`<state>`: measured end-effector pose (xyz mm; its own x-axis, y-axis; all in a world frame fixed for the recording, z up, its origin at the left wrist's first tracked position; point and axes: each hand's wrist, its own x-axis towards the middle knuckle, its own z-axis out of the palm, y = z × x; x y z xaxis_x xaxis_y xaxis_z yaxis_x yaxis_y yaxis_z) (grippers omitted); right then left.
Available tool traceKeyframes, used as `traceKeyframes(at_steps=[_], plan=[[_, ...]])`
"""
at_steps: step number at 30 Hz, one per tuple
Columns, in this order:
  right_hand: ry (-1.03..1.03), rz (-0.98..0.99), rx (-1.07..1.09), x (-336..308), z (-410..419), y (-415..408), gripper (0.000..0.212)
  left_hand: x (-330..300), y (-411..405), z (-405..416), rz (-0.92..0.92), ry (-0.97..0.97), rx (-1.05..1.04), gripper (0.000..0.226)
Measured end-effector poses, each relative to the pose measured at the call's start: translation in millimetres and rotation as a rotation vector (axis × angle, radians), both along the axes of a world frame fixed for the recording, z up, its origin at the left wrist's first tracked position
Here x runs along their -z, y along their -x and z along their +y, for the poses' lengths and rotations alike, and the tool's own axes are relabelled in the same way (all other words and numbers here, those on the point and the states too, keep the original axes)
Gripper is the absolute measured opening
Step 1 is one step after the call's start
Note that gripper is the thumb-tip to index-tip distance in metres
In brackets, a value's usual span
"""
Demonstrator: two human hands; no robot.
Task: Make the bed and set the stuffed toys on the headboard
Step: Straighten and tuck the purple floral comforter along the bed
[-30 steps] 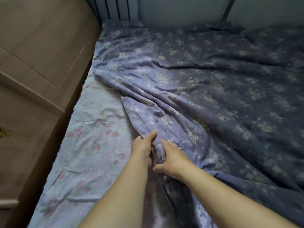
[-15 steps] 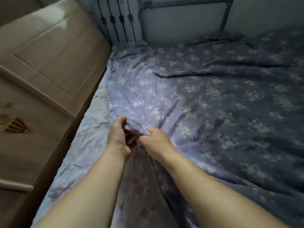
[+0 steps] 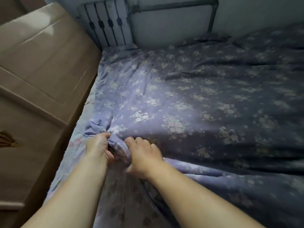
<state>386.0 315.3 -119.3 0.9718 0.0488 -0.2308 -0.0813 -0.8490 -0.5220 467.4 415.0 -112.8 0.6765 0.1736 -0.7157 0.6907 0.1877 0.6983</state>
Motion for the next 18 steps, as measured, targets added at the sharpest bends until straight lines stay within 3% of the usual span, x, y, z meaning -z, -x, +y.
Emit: traceKeyframes(at_steps=[2,6,12,15,18], plan=[[0.279,-0.073,0.065,4.5,-7.3,6.9,0.043,11.2,-3.0,1.1,-0.050,-0.040,-0.076,0.012],[0.404,-0.005,0.302,4.8,-38.6,18.0,0.044,26.7,-7.9,2.8,-0.108,-0.051,-0.120,0.037],[0.225,0.105,0.338,-11.4,-57.4,31.3,0.028,18.7,-1.5,-6.0,-0.177,0.004,-0.125,0.012],[0.159,0.090,0.362,-18.6,-53.4,36.0,0.018,18.0,-2.9,1.6,-0.169,0.048,-0.065,0.028],[0.088,0.131,0.404,-24.7,-53.4,35.6,0.008,18.6,-3.1,8.9,-0.141,0.070,-0.021,0.027]])
